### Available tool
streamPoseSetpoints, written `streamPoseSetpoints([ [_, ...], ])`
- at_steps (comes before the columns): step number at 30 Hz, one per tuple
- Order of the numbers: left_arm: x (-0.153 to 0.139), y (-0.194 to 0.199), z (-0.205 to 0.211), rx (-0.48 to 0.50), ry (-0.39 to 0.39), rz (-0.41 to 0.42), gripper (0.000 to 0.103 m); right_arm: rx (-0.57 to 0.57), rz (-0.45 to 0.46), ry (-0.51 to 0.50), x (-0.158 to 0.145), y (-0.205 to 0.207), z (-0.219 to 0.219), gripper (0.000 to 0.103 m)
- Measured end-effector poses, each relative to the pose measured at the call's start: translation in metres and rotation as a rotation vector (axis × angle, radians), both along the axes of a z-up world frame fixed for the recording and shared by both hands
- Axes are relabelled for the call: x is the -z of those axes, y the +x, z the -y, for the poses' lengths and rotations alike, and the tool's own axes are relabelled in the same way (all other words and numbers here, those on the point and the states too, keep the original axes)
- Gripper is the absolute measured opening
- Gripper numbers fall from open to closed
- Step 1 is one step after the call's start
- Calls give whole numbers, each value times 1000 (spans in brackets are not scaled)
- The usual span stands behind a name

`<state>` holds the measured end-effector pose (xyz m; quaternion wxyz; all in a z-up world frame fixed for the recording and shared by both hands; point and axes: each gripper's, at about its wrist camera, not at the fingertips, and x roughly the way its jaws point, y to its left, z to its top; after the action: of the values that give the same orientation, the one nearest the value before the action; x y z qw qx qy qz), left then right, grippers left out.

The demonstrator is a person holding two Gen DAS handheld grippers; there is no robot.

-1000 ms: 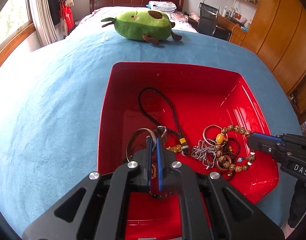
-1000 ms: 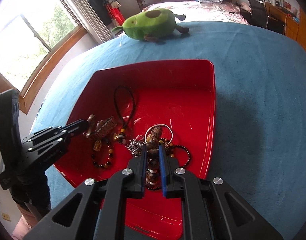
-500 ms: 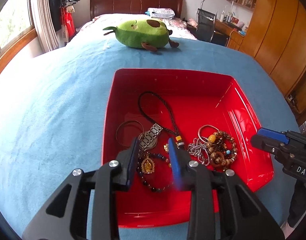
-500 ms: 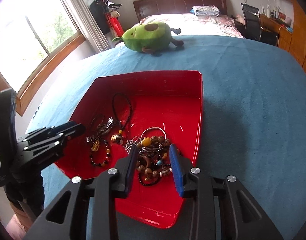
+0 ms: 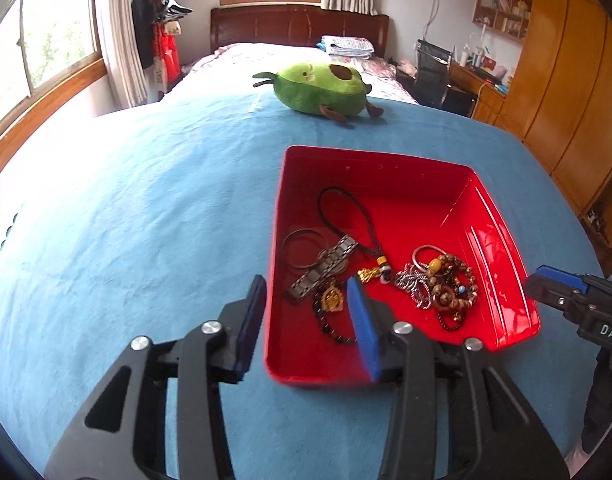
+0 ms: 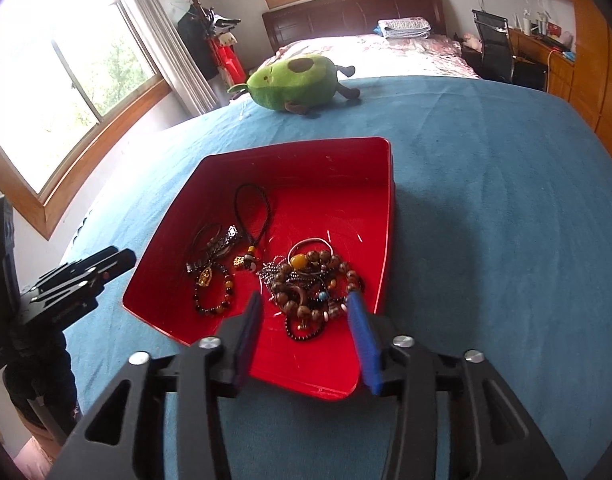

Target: Organize jewelry

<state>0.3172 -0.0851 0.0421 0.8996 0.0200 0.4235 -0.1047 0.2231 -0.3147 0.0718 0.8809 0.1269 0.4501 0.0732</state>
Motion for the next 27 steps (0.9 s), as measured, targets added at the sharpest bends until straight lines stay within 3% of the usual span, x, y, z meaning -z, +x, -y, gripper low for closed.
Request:
streamPoseSetpoints([
  [2,-1,-7,-3,-4,3,4,47,-1,5,0,-2,-5,-2,52],
  [5,-2,-19,-7,-3,2,6,50,1,19,-9,-5,-14,-7,66],
  [7,-3,-27,-9,-5,2,15,58,6,25,-23,-7,-19,-10,77],
  [13,-11,-50,-10,8,5,63,74,18,27,-34,-9,-30,-15,95],
  [27,-29,-84,-11,18,-5,166,95,79,33,-130,-16,-50,-23,99],
])
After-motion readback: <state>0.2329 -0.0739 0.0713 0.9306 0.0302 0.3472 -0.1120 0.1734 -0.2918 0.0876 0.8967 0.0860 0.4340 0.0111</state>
